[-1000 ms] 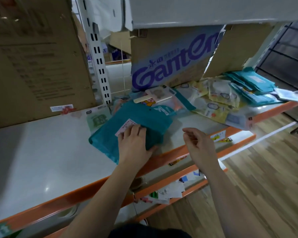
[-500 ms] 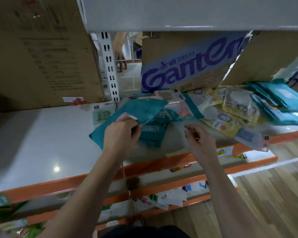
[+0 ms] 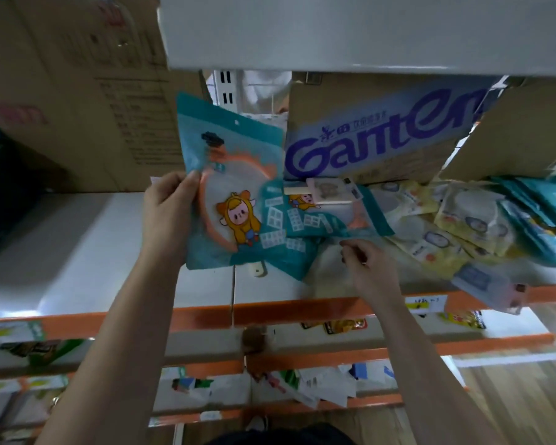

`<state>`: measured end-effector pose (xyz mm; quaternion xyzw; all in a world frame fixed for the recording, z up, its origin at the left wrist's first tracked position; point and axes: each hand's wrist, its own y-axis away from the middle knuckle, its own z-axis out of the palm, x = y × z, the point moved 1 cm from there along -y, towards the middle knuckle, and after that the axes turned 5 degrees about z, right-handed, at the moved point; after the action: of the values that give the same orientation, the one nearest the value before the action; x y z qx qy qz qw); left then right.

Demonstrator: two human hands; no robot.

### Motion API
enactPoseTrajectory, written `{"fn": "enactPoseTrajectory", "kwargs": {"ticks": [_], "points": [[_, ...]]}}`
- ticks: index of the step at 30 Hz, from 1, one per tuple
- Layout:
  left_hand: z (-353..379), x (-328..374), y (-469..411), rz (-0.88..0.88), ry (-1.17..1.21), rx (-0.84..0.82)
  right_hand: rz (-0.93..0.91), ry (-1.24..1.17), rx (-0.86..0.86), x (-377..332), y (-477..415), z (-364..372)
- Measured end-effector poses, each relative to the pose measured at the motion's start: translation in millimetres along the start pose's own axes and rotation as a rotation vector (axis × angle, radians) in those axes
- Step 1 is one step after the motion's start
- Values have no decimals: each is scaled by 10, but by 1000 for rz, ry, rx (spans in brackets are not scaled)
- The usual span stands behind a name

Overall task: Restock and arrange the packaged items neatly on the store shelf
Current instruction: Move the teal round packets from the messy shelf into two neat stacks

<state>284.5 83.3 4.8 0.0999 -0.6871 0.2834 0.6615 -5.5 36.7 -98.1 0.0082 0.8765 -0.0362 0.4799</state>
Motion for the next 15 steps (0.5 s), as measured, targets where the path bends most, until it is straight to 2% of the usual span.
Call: {"fn": "enactPoseTrajectory", "kwargs": {"ticks": [2, 4, 9, 12, 15], "points": [[-6, -157, 20, -132, 76, -51, 12, 4, 3, 15, -27, 16], [1, -354, 66, -218, 45, -85, 12, 30, 9, 33, -56, 38], [-53, -726, 126, -353, -3, 19, 106, 38, 44, 64, -181, 85], [-127, -837, 104, -401, 21, 14, 259, -116, 96, 61, -273, 116], [-177, -901, 121, -392, -26, -59, 416, -337, 127, 22, -377, 174]]}}
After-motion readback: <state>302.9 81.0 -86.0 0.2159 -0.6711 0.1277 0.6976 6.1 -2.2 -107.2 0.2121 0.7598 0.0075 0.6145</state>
